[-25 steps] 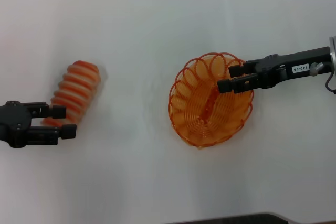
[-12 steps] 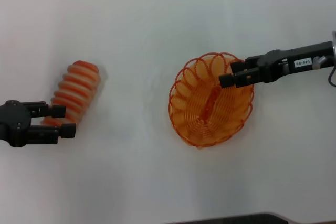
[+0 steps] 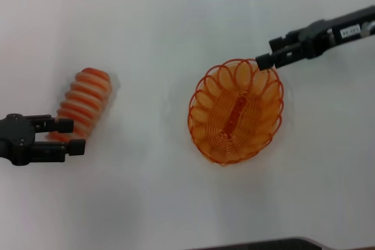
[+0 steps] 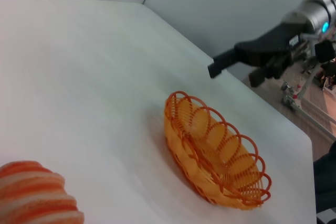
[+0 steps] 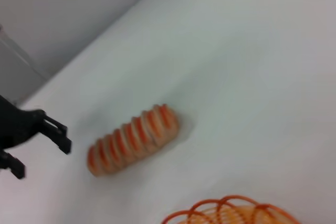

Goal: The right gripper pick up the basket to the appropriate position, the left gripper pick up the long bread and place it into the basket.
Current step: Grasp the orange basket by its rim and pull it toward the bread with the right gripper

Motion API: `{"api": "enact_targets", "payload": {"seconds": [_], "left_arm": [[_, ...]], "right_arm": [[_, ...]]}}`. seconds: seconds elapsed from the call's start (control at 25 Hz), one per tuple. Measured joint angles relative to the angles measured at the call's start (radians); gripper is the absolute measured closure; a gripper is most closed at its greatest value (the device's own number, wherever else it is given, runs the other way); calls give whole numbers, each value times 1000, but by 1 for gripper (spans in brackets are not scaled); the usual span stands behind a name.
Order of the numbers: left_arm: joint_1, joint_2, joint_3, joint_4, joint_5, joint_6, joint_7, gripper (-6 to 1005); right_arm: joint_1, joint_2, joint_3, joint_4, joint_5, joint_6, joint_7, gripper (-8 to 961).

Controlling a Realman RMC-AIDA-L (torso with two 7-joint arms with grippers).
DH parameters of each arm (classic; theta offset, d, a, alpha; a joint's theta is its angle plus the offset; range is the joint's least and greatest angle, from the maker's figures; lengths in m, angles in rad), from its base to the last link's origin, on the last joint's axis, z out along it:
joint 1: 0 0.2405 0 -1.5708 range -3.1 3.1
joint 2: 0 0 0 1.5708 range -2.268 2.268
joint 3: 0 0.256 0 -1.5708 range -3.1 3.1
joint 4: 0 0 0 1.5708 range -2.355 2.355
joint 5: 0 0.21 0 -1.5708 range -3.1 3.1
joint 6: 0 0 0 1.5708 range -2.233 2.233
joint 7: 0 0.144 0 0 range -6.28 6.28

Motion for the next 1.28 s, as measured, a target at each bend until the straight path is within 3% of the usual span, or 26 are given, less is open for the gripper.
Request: {"api": "enact_targets", "payload": {"seconds": [0.12, 0.4, 0.6, 0.92, 1.28], "left_arm": [[-1, -1, 0, 0, -1, 0, 0, 209], [-4, -6, 1, 0, -2, 0, 0, 209], [-4, -6, 1, 0, -2, 0, 0, 209], [-5, -10, 1, 0, -2, 0, 0, 208], [-9, -12, -1, 0, -3, -4, 0, 207]], "right_arm": [[54, 6, -22, -41, -79, 12, 26, 62], [179, 49, -109, -51, -272, 112, 97, 72], [191, 73, -257, -45, -295, 223, 158, 80], [198, 116, -334, -41, -379, 293, 190, 92], [203, 123, -356, 18, -389, 332, 187, 106]]}}
